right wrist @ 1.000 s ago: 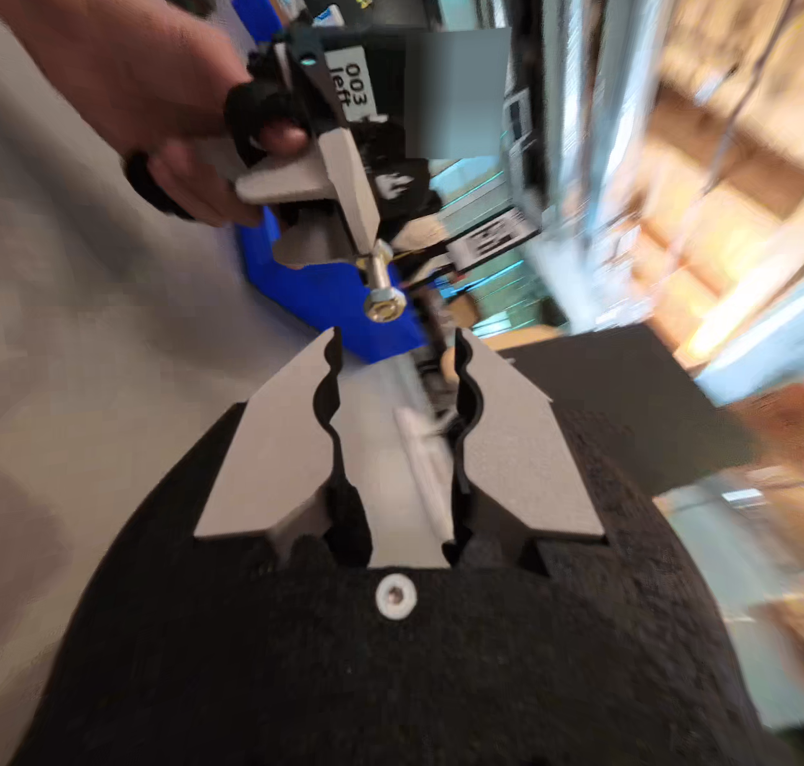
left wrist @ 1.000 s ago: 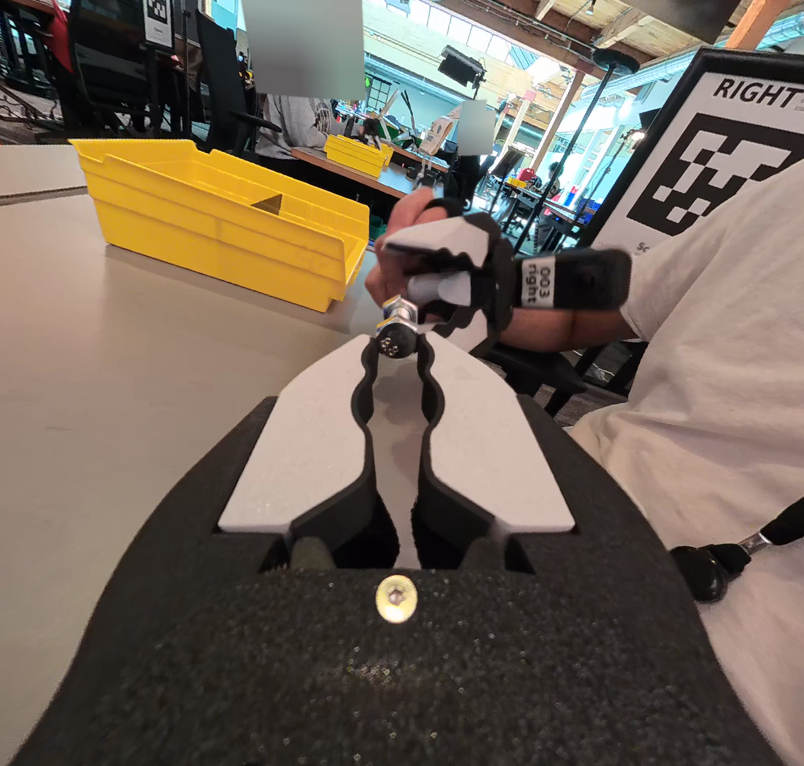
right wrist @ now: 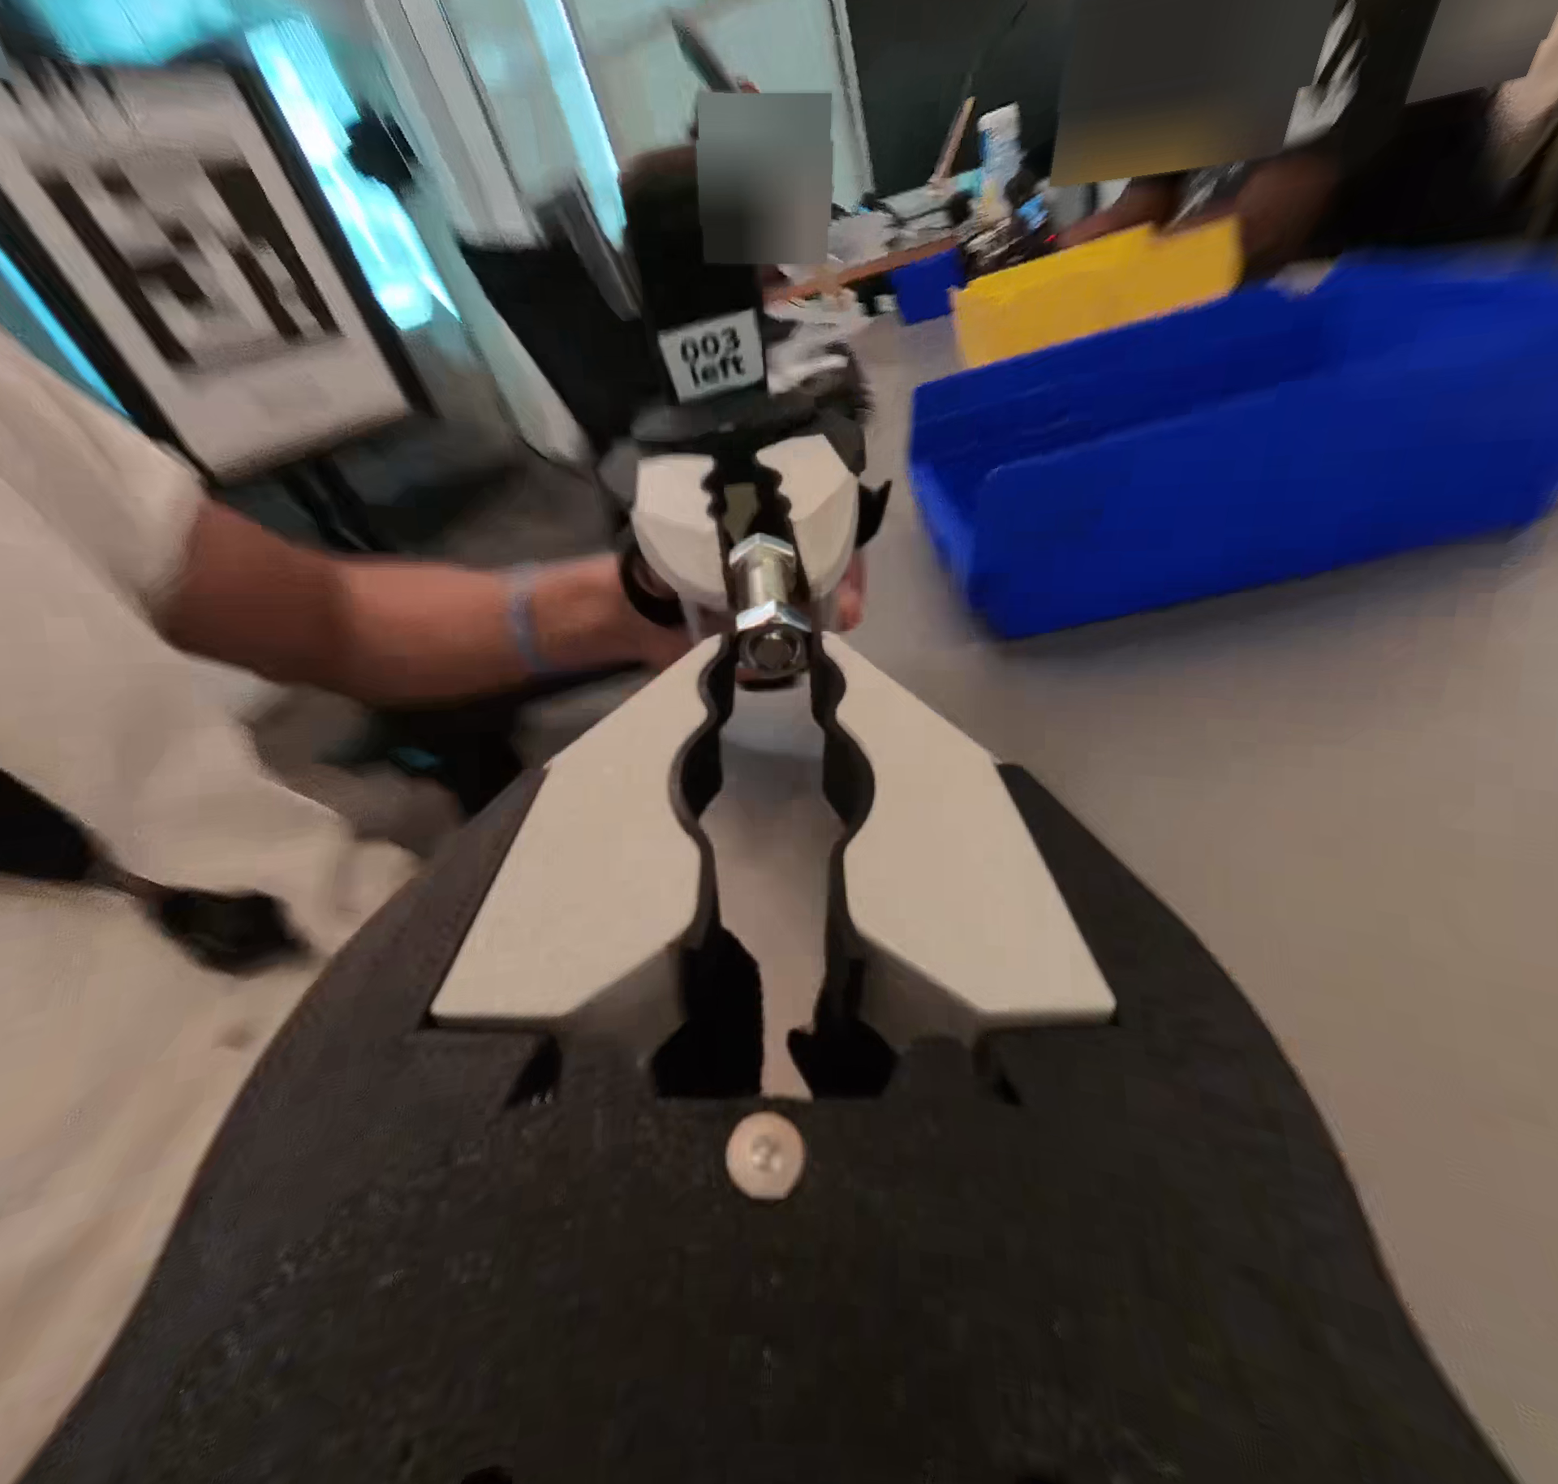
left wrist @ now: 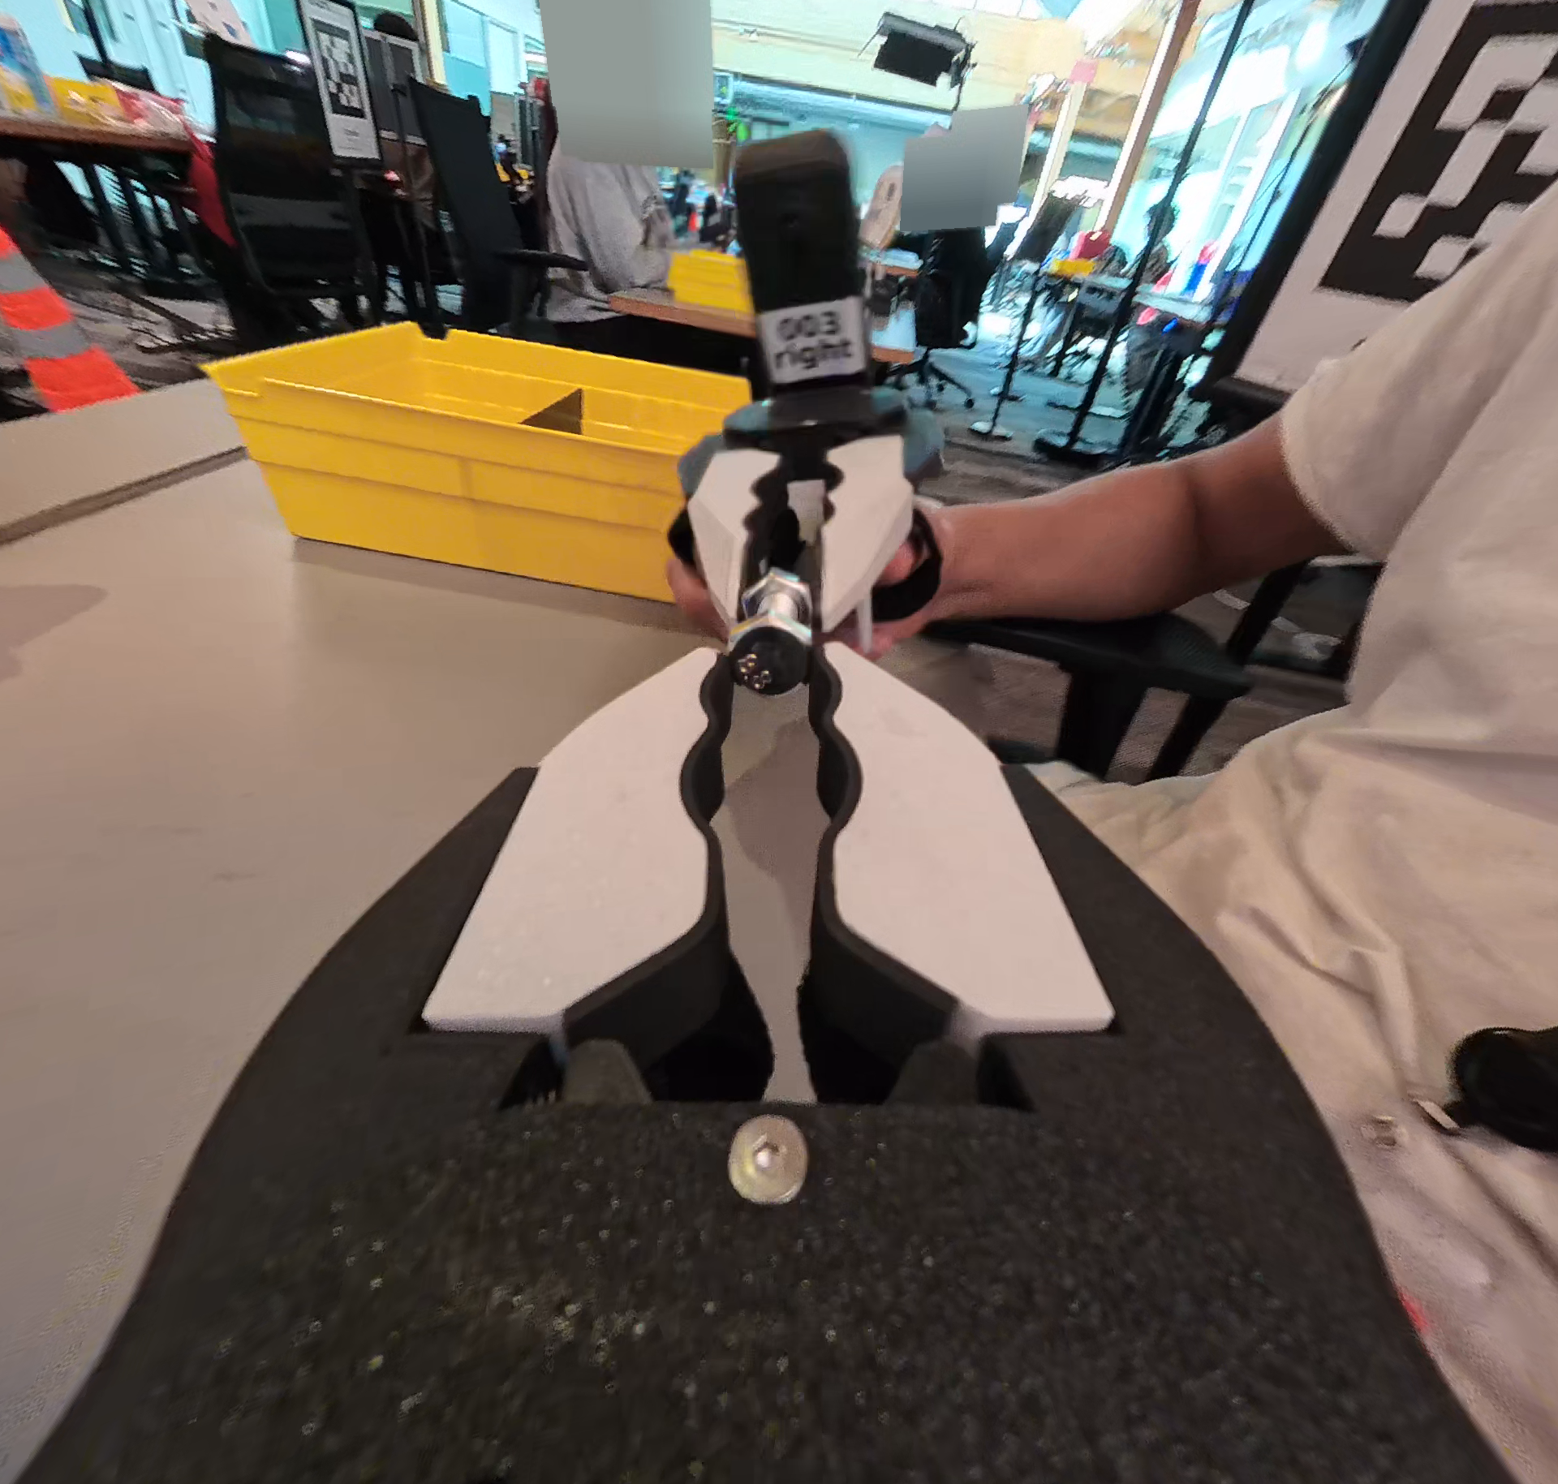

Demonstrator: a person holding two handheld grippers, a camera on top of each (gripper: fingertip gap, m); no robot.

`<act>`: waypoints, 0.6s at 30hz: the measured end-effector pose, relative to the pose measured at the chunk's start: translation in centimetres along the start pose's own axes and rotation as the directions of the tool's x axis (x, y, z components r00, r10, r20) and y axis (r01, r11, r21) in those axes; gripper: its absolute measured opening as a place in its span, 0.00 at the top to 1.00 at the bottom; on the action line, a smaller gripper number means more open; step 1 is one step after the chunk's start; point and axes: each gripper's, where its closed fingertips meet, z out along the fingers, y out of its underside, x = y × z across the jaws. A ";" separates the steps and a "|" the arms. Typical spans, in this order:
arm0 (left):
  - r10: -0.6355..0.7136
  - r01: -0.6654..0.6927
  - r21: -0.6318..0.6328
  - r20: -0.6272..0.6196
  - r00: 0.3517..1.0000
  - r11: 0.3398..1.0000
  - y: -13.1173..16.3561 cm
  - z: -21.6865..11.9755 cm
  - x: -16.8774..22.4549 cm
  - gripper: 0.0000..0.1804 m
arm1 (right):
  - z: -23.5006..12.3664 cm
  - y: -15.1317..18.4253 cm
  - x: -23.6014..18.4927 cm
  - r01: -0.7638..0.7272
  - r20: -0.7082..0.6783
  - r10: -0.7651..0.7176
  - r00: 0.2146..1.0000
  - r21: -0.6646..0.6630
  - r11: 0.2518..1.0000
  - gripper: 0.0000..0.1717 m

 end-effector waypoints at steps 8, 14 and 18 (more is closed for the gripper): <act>-0.178 0.178 -0.009 -0.068 0.982 0.984 0.1 -0.3 -0.1 0.91 | 0.1 -0.6 0.6 0.827 -0.146 -0.977 -0.155 -0.560 -0.047 0.90; -0.202 0.203 0.012 -0.076 0.977 0.979 -0.2 -0.6 -0.3 0.91 | 0.3 -0.9 -0.1 0.816 -0.177 -0.932 -0.316 -0.553 -0.171 0.84; -0.178 0.179 0.026 -0.047 0.983 0.983 -0.4 -0.9 -0.6 0.91 | -0.7 -1.6 0.7 0.845 -0.352 -0.917 0.185 -0.419 0.332 0.75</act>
